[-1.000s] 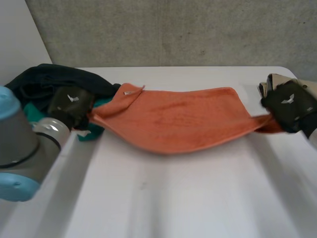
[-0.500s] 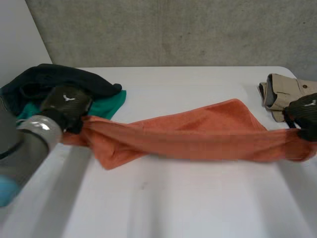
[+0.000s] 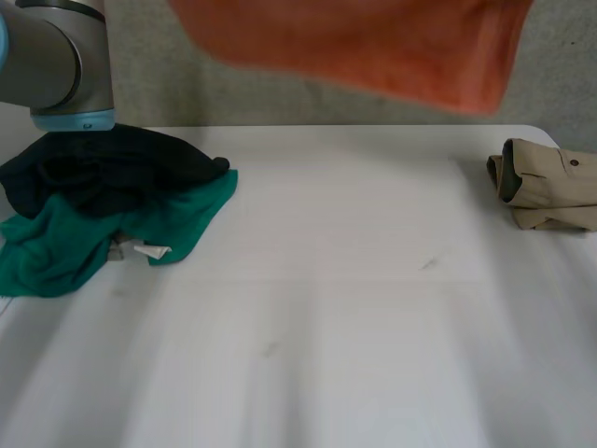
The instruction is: Fold the laundry.
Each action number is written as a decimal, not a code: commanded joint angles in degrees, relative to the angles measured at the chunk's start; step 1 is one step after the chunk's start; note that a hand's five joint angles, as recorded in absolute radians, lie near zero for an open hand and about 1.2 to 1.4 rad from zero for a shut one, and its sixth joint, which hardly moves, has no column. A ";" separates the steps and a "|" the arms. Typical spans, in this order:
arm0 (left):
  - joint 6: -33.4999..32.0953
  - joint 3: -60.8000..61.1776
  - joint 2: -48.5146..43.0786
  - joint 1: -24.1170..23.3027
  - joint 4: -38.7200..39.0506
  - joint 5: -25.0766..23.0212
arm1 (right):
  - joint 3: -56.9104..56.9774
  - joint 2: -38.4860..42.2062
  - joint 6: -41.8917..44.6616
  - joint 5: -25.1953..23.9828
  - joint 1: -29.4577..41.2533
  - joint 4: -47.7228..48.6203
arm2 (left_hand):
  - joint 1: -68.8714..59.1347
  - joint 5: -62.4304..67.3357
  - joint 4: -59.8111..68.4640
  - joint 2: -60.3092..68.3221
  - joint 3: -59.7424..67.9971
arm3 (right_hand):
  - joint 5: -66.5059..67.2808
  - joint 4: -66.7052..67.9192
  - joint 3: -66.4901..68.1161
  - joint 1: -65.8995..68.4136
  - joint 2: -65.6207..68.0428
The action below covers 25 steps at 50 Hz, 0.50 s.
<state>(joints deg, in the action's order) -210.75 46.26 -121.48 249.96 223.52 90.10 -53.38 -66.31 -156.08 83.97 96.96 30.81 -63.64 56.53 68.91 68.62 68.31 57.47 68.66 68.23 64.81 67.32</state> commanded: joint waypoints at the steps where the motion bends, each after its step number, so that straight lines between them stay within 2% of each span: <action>1: 0.07 10.42 0.72 0.53 -7.75 1.57 | -4.01 2.23 0.95 -2.58 -0.10 -5.67 | -16.36 13.47 11.09 11.38 11.69 | 12.53 11.34 11.77 15.19 12.68; 9: -0.01 23.78 -0.33 0.00 -8.89 0.95 | -11.83 7.59 2.09 -9.34 -0.10 -12.79 | -16.36 13.47 11.09 11.38 11.69 | 12.53 11.34 11.77 15.19 12.68; 16: -1.15 32.31 -4.90 -0.70 -11.00 0.78 | -16.67 14.01 10.61 -9.96 0.25 -19.82 | -16.36 13.47 11.09 11.38 11.69 | 12.53 11.34 11.77 15.19 12.68; 21: -3.17 38.90 -3.94 -0.96 -18.46 0.86 | -20.62 13.14 18.25 -9.79 1.04 -26.75 | -16.36 13.47 11.09 11.38 11.69 | 12.53 11.34 11.77 15.19 12.68; 25: -4.32 45.40 2.99 -0.96 -27.59 1.30 | -25.54 9.63 24.41 -9.53 0.78 -36.42 | -16.36 13.47 11.09 11.38 11.69 | 12.53 11.34 11.77 15.19 12.68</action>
<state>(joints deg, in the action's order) -213.21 83.33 -125.33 249.07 207.46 90.96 -72.83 -52.79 -140.63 73.94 97.75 6.23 -63.64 56.53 68.93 68.67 68.32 57.47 68.68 68.23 64.82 67.32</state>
